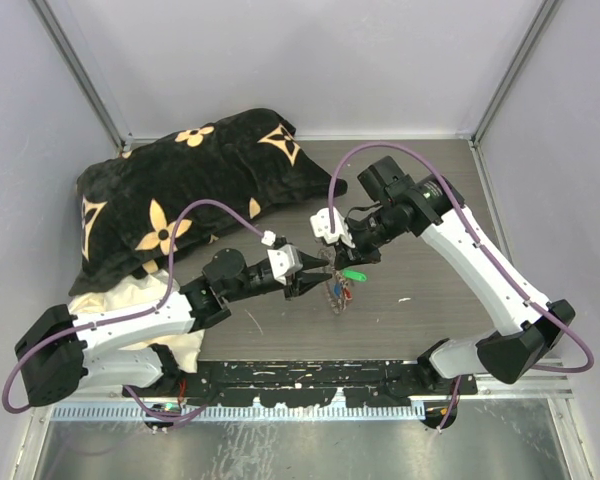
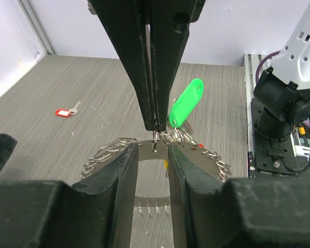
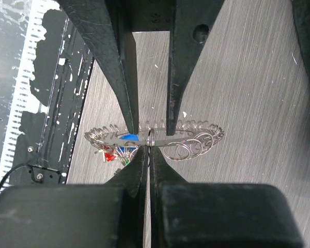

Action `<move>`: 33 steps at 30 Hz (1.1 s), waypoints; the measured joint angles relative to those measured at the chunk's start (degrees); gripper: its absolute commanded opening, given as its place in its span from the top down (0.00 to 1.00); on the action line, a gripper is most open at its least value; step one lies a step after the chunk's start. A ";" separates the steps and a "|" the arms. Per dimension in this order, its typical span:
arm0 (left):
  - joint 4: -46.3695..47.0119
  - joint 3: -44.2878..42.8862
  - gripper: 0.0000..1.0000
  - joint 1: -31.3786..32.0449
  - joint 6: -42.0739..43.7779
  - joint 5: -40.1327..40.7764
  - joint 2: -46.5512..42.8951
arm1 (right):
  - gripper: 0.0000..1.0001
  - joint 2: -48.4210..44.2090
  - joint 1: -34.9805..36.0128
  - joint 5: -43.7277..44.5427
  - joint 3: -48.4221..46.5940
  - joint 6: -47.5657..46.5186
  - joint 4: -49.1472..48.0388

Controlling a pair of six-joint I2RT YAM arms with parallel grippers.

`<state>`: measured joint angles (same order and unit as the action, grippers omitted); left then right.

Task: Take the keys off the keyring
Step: Remove the key from the keyring.

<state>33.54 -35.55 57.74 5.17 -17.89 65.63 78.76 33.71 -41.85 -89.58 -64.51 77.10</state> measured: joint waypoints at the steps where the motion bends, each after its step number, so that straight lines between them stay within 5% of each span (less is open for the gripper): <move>1: 0.83 0.00 0.71 0.00 -0.07 0.00 0.46 | 0.99 0.02 0.22 0.46 -0.24 -0.07 0.31; 33: 5.35 -0.22 0.82 0.00 -1.70 -1.46 3.17 | 0.99 0.92 1.18 1.75 -1.51 -0.02 1.86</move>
<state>38.89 -35.77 57.74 3.46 -19.35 68.79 79.68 34.89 -40.10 -91.09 -64.53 78.96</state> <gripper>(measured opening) 0.190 0.043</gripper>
